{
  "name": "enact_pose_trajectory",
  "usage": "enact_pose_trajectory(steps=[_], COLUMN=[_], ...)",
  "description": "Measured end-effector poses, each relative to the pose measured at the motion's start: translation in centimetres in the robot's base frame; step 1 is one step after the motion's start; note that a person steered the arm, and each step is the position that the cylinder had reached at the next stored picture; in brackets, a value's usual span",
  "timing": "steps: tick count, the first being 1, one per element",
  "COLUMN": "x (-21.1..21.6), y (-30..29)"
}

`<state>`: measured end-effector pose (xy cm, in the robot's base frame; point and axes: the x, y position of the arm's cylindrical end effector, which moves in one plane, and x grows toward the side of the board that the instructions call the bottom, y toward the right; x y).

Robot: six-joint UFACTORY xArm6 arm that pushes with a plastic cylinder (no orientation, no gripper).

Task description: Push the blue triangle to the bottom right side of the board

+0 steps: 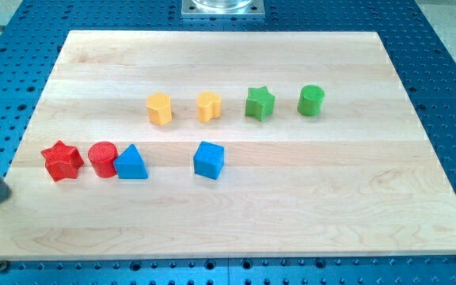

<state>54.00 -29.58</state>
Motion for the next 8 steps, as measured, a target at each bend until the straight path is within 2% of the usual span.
enact_pose_trajectory(steps=[2, 4, 5, 6, 7, 8], x=[-3.3, -2.6, -2.5, -1.2, 0.1, 0.4], y=[4.3, 18.7, 16.9, 26.0, 37.9, 35.4])
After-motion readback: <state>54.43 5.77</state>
